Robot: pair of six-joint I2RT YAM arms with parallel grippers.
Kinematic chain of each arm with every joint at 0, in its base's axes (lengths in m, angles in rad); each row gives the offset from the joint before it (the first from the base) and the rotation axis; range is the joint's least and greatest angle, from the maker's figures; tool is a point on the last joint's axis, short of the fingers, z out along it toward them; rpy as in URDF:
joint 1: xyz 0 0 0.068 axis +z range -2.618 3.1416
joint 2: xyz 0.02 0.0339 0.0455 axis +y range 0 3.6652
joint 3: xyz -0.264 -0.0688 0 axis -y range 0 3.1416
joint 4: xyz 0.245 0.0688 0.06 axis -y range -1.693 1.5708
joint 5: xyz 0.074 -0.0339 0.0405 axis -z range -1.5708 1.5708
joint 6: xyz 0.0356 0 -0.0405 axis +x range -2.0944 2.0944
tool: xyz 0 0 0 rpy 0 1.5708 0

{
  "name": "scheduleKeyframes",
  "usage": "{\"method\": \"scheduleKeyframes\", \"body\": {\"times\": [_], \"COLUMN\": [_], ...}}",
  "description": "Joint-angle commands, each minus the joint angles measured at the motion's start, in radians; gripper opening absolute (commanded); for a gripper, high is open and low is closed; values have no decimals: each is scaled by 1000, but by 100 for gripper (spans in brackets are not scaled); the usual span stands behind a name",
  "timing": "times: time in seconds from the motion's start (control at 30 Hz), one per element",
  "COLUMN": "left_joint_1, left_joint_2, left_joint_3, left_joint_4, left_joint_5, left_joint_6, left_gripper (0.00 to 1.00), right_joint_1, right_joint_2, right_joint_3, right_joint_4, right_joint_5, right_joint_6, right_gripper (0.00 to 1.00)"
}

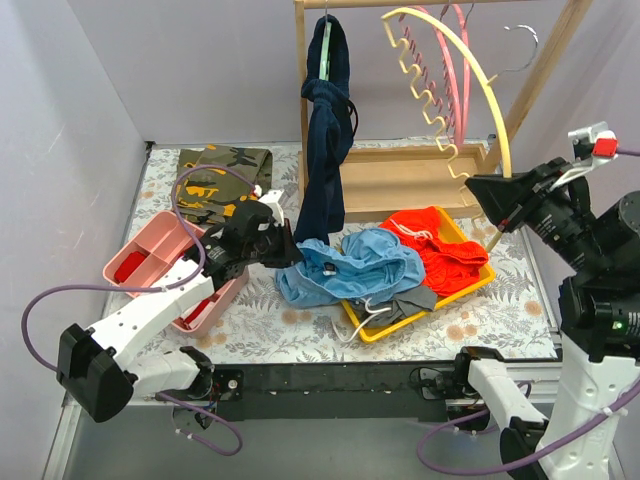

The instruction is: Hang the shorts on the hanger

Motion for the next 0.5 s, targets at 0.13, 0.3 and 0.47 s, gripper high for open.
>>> {"method": "scheduleKeyframes", "body": {"times": [0.13, 0.3, 0.47], "left_joint_1": [60, 80, 135], "left_joint_2": [-76, -90, -122], "left_joint_3": [-43, -64, -107], "left_joint_4": [1, -8, 4], "left_joint_5": [-75, -95, -126], "left_joint_6": [-46, -95, -138], "left_gripper": [0, 0, 0], "right_joint_1": [154, 370, 590], "right_joint_2": [111, 214, 226], "right_joint_3": [52, 135, 66], "right_joint_4": [177, -11, -166], "right_joint_5": [-377, -196, 20], "right_joint_6": [147, -21, -152], "right_gripper": [1, 1, 1]}}
